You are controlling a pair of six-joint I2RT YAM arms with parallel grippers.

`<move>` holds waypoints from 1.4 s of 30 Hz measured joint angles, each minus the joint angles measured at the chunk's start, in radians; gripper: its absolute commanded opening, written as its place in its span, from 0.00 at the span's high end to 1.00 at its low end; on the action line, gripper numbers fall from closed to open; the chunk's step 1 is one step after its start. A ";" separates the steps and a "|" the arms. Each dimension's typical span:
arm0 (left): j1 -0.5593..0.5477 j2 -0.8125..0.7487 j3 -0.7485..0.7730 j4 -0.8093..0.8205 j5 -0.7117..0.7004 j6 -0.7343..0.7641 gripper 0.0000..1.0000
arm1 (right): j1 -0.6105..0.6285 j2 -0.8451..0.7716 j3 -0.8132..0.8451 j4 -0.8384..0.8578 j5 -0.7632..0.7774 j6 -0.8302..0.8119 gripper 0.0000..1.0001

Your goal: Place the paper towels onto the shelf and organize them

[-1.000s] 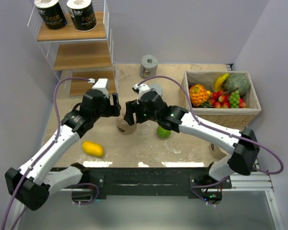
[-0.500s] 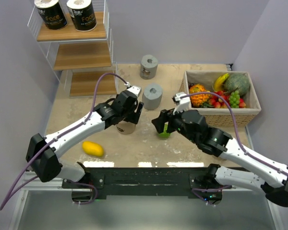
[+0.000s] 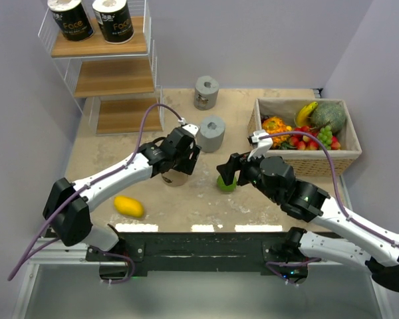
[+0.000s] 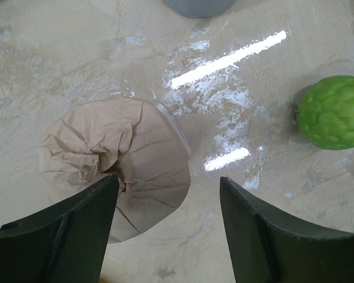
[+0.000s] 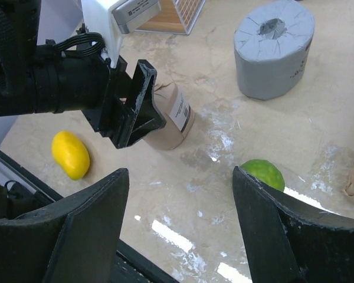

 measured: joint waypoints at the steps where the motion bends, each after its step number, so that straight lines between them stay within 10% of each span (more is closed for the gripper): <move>1: 0.000 0.001 -0.006 0.005 0.004 0.000 0.28 | 0.000 0.000 -0.002 0.000 0.000 0.000 0.25; 23: 0.000 0.044 -0.057 0.045 -0.105 -0.025 0.56 | 0.000 -0.004 -0.009 -0.005 0.018 -0.017 0.24; 42: 0.116 -0.048 0.043 -0.103 -0.318 -0.029 0.60 | 0.000 -0.042 0.059 -0.012 0.070 -0.101 0.21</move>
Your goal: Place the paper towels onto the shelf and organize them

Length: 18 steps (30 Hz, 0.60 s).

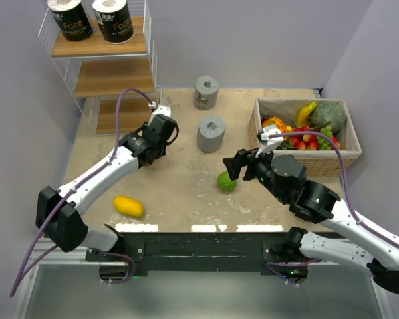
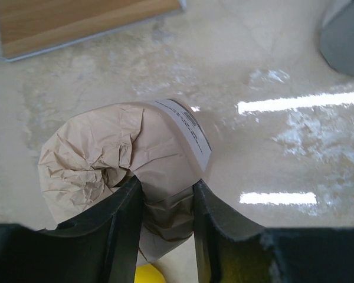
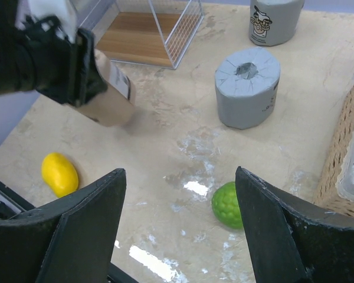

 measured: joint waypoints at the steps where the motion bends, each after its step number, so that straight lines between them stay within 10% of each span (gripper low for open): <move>1: 0.022 -0.011 0.018 -0.006 -0.010 0.005 0.60 | 0.000 0.000 0.000 0.000 0.000 -0.002 0.21; 18: 0.133 -0.103 0.288 0.195 -0.114 0.362 0.60 | 0.000 0.000 0.021 0.001 0.000 -0.011 0.21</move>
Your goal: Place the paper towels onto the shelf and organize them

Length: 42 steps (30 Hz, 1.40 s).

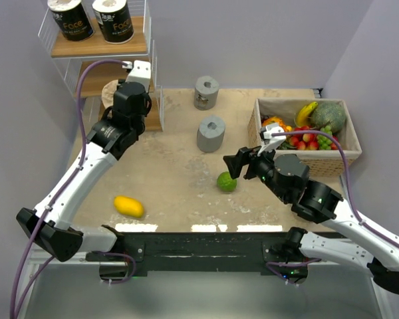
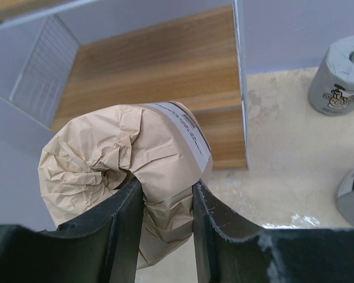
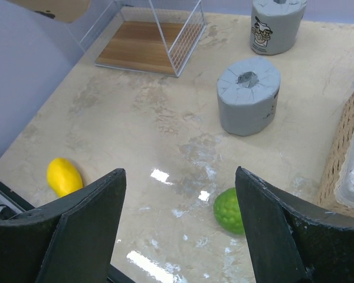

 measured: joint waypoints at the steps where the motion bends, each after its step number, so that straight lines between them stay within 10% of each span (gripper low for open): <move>1: 0.003 0.000 -0.002 0.027 0.002 0.030 0.60 | 0.000 -0.002 0.005 0.000 0.000 0.000 0.21; 42: 0.201 0.049 -0.579 0.568 0.133 0.200 0.62 | 0.000 -0.154 -0.008 -0.003 0.007 -0.018 0.21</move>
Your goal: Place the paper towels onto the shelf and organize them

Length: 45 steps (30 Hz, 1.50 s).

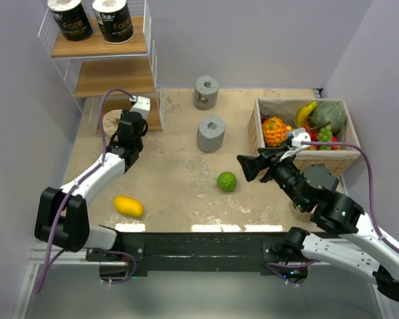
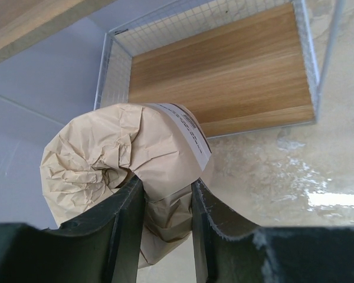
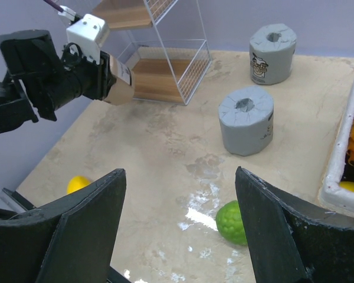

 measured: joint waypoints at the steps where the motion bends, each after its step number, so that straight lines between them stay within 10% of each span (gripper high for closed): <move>1: 0.010 0.021 0.000 0.016 0.002 0.006 0.63 | 0.000 -0.010 0.000 -0.006 0.005 -0.004 0.21; 15: 0.049 0.228 -0.013 0.185 0.018 0.058 0.60 | 0.000 -0.140 0.016 -0.065 0.055 -0.019 0.22; 23: 0.092 0.288 0.019 0.224 0.033 0.072 0.28 | 0.000 -0.089 0.042 -0.071 0.054 -0.026 0.21; 45: 0.098 0.016 0.027 -0.083 0.064 -0.399 0.47 | 0.000 -0.101 0.035 -0.078 0.046 -0.026 0.21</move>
